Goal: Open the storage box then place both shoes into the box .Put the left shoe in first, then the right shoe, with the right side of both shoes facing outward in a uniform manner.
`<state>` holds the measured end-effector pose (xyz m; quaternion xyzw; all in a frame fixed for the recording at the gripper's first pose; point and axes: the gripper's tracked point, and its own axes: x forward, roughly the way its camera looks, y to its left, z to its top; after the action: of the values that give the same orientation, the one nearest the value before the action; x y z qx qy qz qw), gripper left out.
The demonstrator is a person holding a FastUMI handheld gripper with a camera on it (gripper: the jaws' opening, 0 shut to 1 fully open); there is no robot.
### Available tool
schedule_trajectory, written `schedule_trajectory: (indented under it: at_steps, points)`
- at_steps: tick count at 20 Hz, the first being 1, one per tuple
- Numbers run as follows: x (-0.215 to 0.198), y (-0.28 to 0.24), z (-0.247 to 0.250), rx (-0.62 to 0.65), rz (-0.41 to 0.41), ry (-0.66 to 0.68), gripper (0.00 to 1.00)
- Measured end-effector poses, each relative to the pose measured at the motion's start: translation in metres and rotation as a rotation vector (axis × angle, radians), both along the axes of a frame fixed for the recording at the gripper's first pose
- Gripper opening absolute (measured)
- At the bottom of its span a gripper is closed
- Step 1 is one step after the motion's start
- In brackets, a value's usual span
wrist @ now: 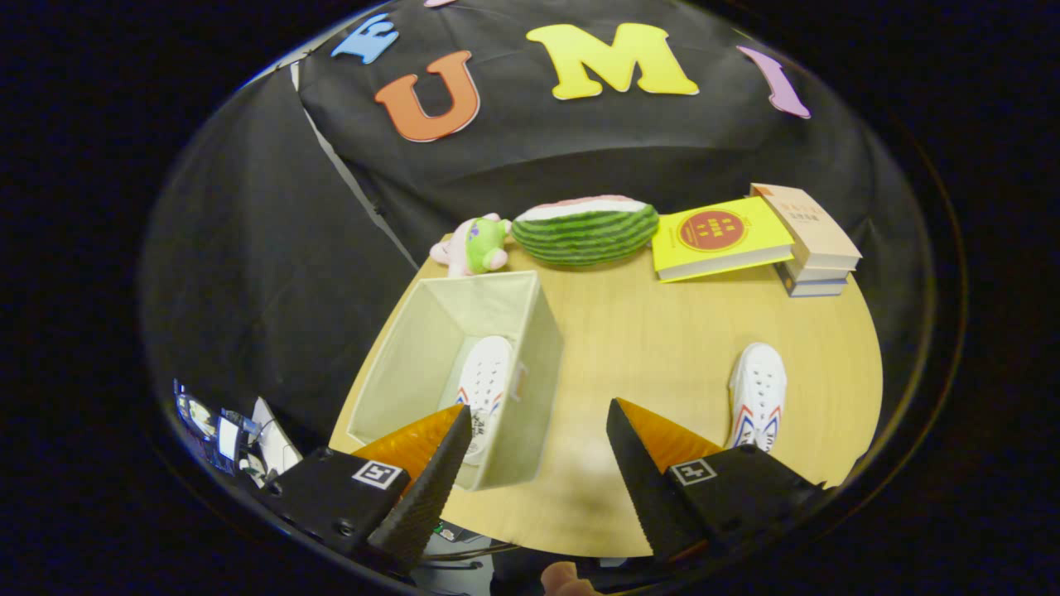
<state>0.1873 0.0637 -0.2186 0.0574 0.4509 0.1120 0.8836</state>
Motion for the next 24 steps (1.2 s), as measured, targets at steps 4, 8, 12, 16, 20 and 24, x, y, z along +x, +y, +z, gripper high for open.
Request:
schedule_trajectory:
  at_steps: [4, 8, 12, 16, 20, 24]
  points:
    - [0.000, -0.076, -0.013, -0.027, -0.081, 0.034, 1.00]
    - [-0.004, -0.133, -0.035, -0.086, -0.124, 0.077, 1.00]
    - [-0.019, -0.173, -0.065, -0.151, -0.117, 0.147, 1.00]
    - [-0.021, -0.215, -0.095, -0.173, -0.168, 0.203, 1.00]
    - [-0.028, -0.246, -0.131, -0.225, -0.180, 0.303, 1.00]
    - [-0.021, -0.255, -0.151, -0.209, -0.181, 0.344, 0.99]
